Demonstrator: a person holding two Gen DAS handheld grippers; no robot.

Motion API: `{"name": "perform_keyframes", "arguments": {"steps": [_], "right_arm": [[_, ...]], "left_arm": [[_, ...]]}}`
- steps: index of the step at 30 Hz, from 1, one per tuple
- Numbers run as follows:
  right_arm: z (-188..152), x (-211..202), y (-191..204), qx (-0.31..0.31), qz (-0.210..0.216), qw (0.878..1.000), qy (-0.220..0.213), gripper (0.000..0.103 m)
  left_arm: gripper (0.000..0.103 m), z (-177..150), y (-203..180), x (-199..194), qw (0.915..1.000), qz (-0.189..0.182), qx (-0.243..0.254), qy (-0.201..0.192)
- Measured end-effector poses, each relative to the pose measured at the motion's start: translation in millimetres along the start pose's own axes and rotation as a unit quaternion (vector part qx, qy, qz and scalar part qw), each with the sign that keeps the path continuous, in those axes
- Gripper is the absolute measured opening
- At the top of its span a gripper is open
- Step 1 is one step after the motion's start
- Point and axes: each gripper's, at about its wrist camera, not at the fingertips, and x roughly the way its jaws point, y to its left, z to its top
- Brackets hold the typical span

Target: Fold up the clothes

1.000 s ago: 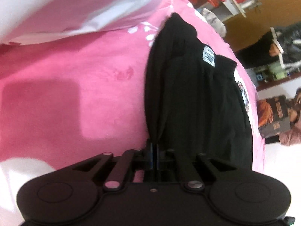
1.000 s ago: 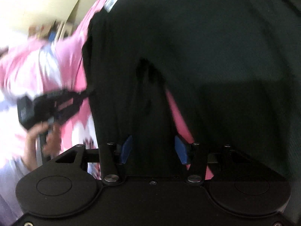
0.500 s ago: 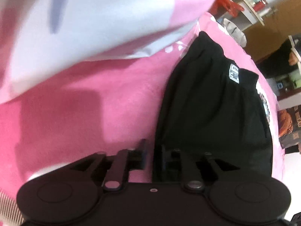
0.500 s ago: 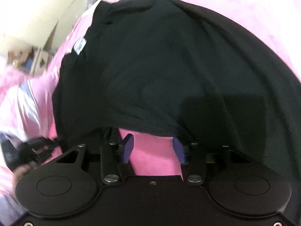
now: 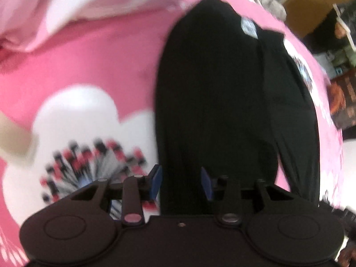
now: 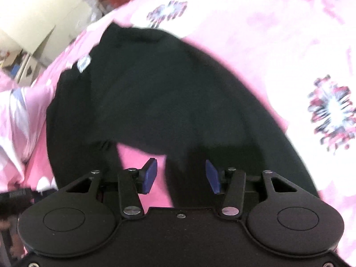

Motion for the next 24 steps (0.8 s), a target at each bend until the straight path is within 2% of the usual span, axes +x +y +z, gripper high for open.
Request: {"name": "perform_keyframes", "arguments": {"steps": [2,5,6,7,9,10,13,15,17,18,19,21,24], "right_arm": [[2.1,4.0,-15.1,0.003,0.004,1.0,0.002,0.051],[-3.4,32.2,-35.9,-0.016,0.008,0.999,0.036,0.051],[-11.1,47.3,-42.4,-0.037,-0.01,0.997,0.066,0.051],[-20.5,53.3,-46.2,-0.063,-0.014,0.995,0.075,0.051],[-36.5,48.2,-48.6,-0.118,-0.007,0.991,0.061,0.051],[-47.3,45.5,-49.6,-0.155,-0.014,0.985,0.076,0.052],[-65.6,37.8,-65.0,-0.177,-0.014,0.977,0.117,0.053],[-71.0,30.2,-77.1,-0.175,-0.014,0.974,0.142,0.053],[-70.0,26.0,-80.3,-0.168,-0.017,0.973,0.155,0.051],[-67.2,20.6,-81.2,-0.158,-0.016,0.975,0.157,0.051],[-62.2,10.4,-81.1,-0.145,-0.001,0.979,0.14,0.051],[-55.7,-2.9,-78.1,-0.135,0.024,0.986,0.099,0.052],[-45.3,-5.7,-62.9,-0.143,0.046,0.987,0.051,0.053]], "left_arm": [[0.036,-12.4,-14.2,10.9,0.9998,0.004,0.017,0.013],[0.038,-24.8,-29.3,26.4,0.999,0.028,0.031,0.018],[0.038,-29.4,-34.2,29.5,0.9985,0.04,0.035,0.015],[0.04,-34.0,-39.0,32.6,0.9978,0.052,0.039,0.011],[0.042,-38.5,-53.5,33.2,0.9948,0.08,0.062,0.005],[0.042,-39.6,-59.4,32.7,0.9931,0.093,0.071,0.006],[0.042,-45.8,-67.9,20.8,0.9918,0.119,0.047,0.002],[0.043,-49.2,-72.0,6.7,0.9899,0.141,0.013,-0.002],[0.046,-50.3,-78.3,-1.6,0.9898,0.141,0.006,-0.017],[0.05,-50.5,-81.8,-3.8,0.9897,0.14,0.01,-0.026],[0.052,-50.6,-85.4,-5.7,0.9894,0.14,0.015,-0.035],[0.053,-50.6,-92.1,-5.5,0.9892,0.134,0.025,-0.053],[0.053,-54.0,-98.2,4.1,0.9903,0.119,0.032,-0.064]]}}
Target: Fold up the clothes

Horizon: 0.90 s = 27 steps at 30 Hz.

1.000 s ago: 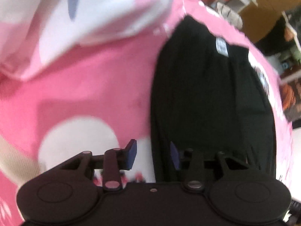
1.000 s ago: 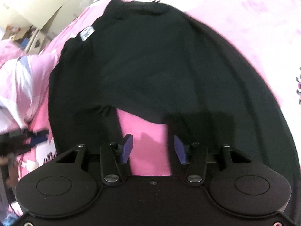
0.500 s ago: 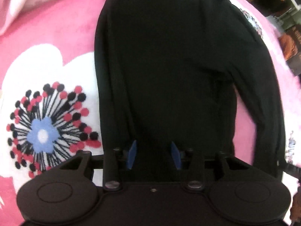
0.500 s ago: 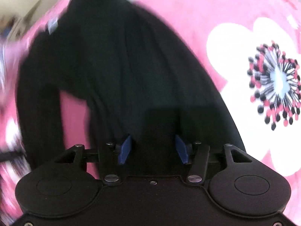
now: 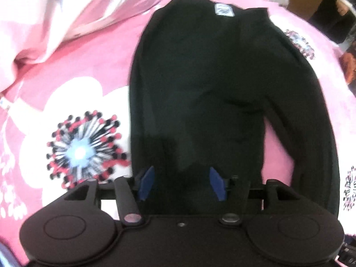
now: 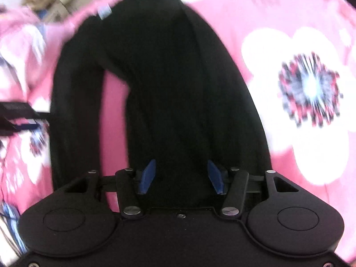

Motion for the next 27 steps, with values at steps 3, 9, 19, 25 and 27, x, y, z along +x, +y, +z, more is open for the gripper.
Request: {"name": "perform_keyframes", "arguments": {"steps": [3,9,19,25,27], "right_arm": [[6.9,19.7,7.5,-0.009,0.005,1.0,-0.011,0.055],[-36.0,37.7,8.9,-0.076,-0.026,0.997,0.0,0.056],[-72.2,-13.2,-10.9,-0.03,-0.014,0.998,-0.05,0.057],[-80.6,-68.7,-16.2,-0.006,0.009,0.992,-0.123,0.058],[-83.1,-80.1,-16.1,0.003,0.017,0.99,-0.141,0.058]], "left_arm": [[0.053,-15.1,-3.9,9.3,0.9997,-0.008,0.022,0.002],[0.054,-57.7,-0.9,19.7,0.9972,0.006,0.073,0.017],[0.066,-96.1,13.6,-39.6,0.9967,0.034,0.063,-0.04],[0.08,-110.6,-6.2,-97.1,0.9871,0.045,0.116,-0.101],[0.083,-117.1,-14.6,-110.3,0.9835,0.047,0.132,-0.115]]}}
